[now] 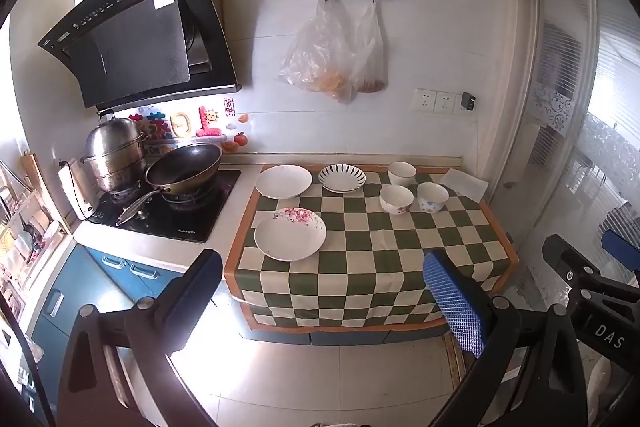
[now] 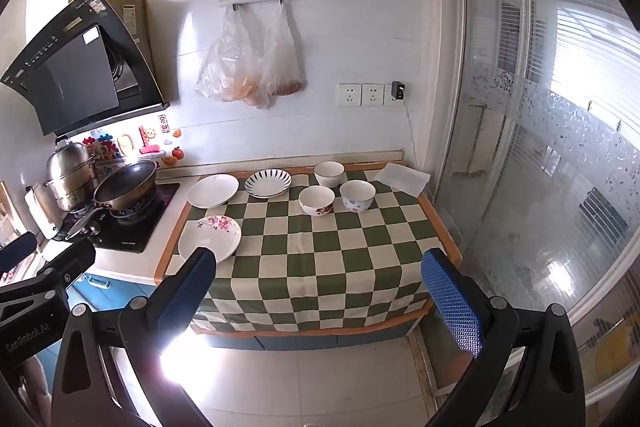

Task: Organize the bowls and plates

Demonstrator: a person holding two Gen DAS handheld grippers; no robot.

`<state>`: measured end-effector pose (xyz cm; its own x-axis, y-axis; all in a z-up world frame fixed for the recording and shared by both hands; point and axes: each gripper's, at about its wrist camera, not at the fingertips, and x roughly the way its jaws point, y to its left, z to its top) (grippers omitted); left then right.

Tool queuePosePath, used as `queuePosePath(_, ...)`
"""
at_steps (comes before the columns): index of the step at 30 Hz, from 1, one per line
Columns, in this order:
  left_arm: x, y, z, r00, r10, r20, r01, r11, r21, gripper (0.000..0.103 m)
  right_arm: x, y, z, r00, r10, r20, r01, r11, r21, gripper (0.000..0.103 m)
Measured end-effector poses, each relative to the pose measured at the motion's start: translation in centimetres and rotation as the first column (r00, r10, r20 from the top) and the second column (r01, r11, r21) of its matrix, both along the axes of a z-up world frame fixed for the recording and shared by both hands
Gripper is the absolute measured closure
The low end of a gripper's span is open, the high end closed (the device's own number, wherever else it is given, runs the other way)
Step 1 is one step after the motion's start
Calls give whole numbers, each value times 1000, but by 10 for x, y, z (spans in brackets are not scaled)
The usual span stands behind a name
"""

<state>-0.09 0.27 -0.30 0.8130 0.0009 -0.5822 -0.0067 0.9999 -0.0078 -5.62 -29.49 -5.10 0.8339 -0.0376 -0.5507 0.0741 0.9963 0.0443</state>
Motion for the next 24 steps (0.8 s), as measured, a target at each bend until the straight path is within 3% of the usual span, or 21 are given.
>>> queuePosePath(24, -3, -1, -5, 1000, 1, 1, -1, 1000, 3, 0, -2, -1, -4, 1000, -2, -3, 2, 1000, 7, 0)
